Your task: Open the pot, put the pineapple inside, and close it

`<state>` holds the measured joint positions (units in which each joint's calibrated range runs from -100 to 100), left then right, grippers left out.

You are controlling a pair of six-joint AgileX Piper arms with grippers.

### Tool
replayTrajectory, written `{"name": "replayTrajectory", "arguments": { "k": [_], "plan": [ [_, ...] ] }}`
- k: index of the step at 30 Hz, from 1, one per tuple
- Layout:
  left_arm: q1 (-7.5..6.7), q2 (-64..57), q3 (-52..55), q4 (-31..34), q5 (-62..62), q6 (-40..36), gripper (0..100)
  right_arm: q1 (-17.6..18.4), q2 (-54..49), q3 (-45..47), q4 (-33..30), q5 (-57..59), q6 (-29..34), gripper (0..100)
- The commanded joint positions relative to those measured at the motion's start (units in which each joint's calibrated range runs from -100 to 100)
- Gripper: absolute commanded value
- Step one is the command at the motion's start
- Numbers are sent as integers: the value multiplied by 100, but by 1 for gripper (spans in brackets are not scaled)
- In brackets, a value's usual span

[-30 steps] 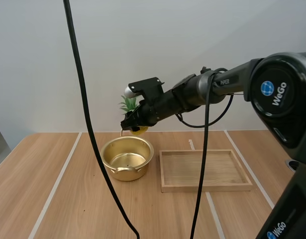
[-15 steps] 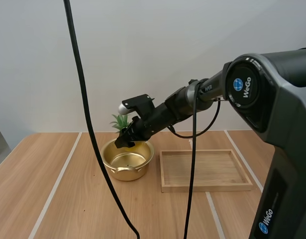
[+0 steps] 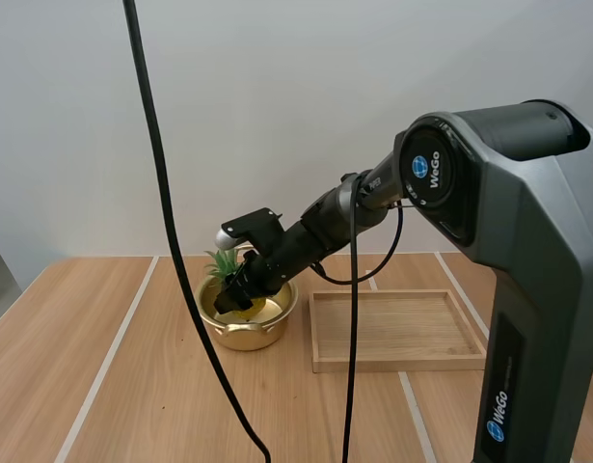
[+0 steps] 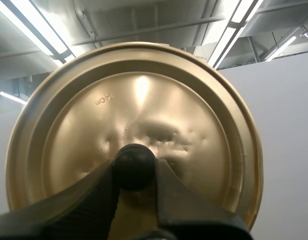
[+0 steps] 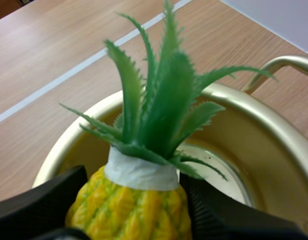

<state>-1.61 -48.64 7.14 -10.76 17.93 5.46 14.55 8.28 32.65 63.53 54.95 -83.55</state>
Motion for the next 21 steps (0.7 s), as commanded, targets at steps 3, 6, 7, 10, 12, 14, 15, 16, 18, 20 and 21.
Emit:
{"name": "replayTrajectory", "arguments": {
  "k": [3, 6, 7, 10, 12, 14, 15, 16, 18, 20, 21],
  "plan": [
    [-19, -23, -43, -54, -115, -9, 0, 10, -26, -24, -237, -112, -45, 0],
    [-19, -23, -43, -54, -115, -9, 0, 10, -26, 2, -297, -220, -45, 0],
    [-19, -23, -43, -54, -115, -9, 0, 10, -26, 36, -297, -256, -45, 0],
    [-19, -23, -43, -54, -115, -9, 0, 10, -26, 185, -297, -503, -45, 0],
    [-19, -23, -43, -54, -115, -9, 0, 10, -26, 316, -297, -723, -67, 0],
    [-19, -23, -43, -54, -115, -9, 0, 10, -26, 405, -297, -788, -151, 0],
    [-19, -23, -43, -54, -115, -9, 0, 10, -26, 423, -297, -810, -152, 0],
    [-19, -23, -43, -54, -115, -9, 0, 10, -26, 438, -297, -811, -152, 0],
    [-19, -23, -43, -54, -115, -9, 0, 10, -26, 445, -297, -811, -152, 0],
    [-19, -23, -43, -54, -115, -9, 0, 10, -26, 445, -297, -811, -152, 0],
    [-19, -23, -43, -54, -115, -9, 0, 10, -26, 445, -297, -811, -152, 0]
  ]
}}
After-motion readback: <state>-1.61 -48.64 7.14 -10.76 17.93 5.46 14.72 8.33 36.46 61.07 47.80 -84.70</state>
